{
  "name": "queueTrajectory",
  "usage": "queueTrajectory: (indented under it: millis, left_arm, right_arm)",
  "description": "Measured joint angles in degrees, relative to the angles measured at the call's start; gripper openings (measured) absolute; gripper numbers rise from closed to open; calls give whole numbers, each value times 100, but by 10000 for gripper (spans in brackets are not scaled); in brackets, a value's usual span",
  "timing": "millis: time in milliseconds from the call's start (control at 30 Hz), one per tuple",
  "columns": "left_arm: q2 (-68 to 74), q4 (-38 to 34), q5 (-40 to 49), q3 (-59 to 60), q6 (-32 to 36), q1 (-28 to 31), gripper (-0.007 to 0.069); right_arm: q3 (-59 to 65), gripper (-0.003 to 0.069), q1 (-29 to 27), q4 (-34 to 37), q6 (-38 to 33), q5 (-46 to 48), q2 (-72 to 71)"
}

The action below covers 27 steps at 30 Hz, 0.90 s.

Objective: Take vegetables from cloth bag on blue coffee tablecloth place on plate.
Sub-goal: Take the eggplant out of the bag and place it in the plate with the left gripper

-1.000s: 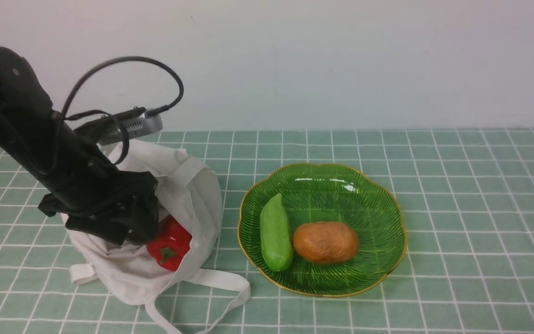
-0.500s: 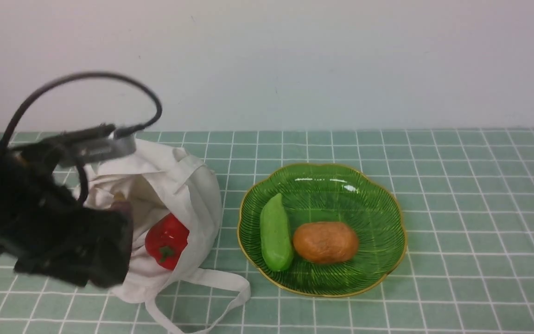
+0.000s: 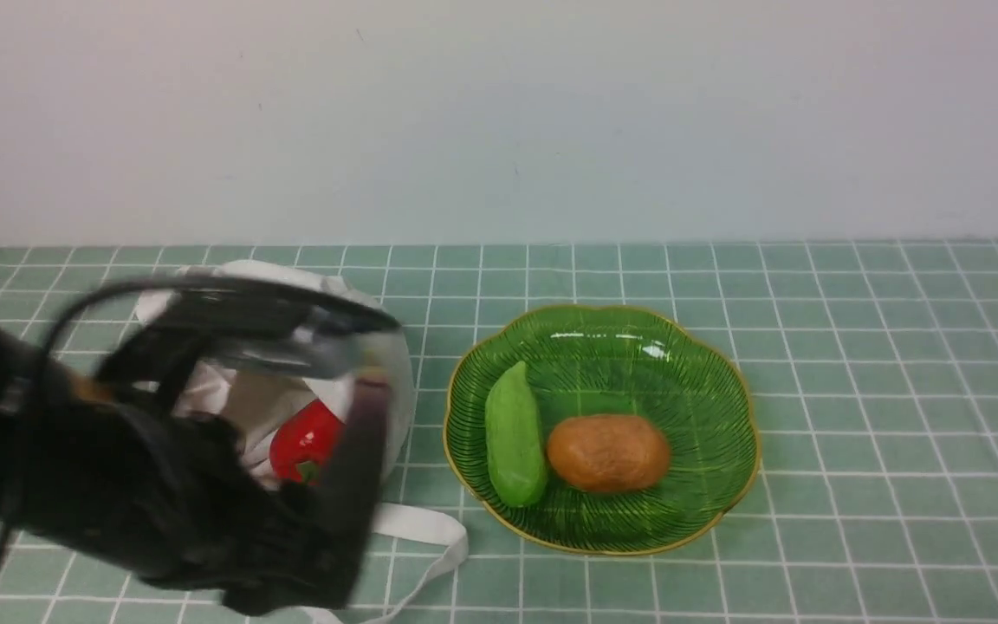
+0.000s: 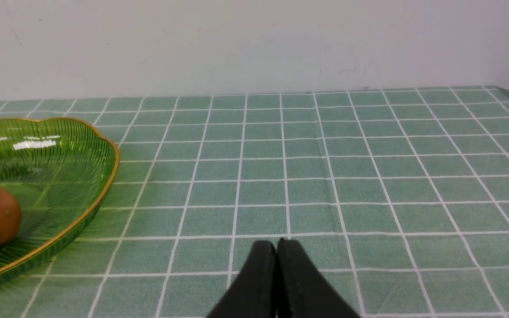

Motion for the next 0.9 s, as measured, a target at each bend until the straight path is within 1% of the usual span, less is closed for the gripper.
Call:
queueTrajectory:
  millis: [33, 67, 100, 167, 233, 267, 300, 400, 433, 467, 533, 600, 667, 733, 800, 900]
  left_arm:
    - [34, 0, -30, 0, 0, -55, 345]
    - [353, -28, -196, -204, 0, -483, 345]
    - [581, -40, -246, -387, -6, -661, 345]
    - [1088, -51, -287, -805, -6, -863, 345]
    - [1524, -57, -282, -1295, -10, -944, 345]
    - [1634, -57, -276, -1353, -10, -951, 345]
    - [2076, -47, -252, -1880, 2, -956, 345]
    - [2867, 62, -217, -2656, 54, -956, 345]
    - [2915, 77, -215, -2708, 53, -956, 345]
    - [3244, 231, -212, -3106, 68, -956, 345]
    - [3704, 483, -210, -3539, 16, -956, 345]
    - [3891, 633, -210, -3729, -51, -956, 345]
    - [4309, 1021, -206, -4126, -322, -956, 345]
    - [4547, 1252, -198, -4333, -515, -956, 345]
    - [4776, 1424, -193, -4499, -690, -956, 345]
    - [4949, 1609, -185, -4627, -781, -956, 345]
  right_arm:
    - [0, -10, 0, 0, 0, 0, 0]
    - [0, -10, 0, 0, 0, 0, 0]
    - [0, -10, 0, 0, 0, 0, 0]
    - [0, -10, 0, 0, 0, 0, 0]
    - [0, -10, 0, 0, 0, 0, 0]
    - [0, -10, 0, 0, 0, 0, 0]
    - [0, -10, 0, 0, 0, 0, 0]
    - [0, -10, 0, 0, 0, 0, 0]
    - [0, -10, 0, 0, 0, 0, 0]
    - [0, -10, 0, 0, 0, 0, 0]
    - [0, -10, 0, 0, 0, 0, 0]
    - [0, -10, 0, 0, 0, 0, 0]
    - [0, -10, 0, 0, 0, 0, 0]
    - [0, -10, 0, 0, 0, 0, 0]
    - [0, -10, 0, 0, 0, 0, 0]
    - [0, -10, 0, 0, 0, 0, 0]
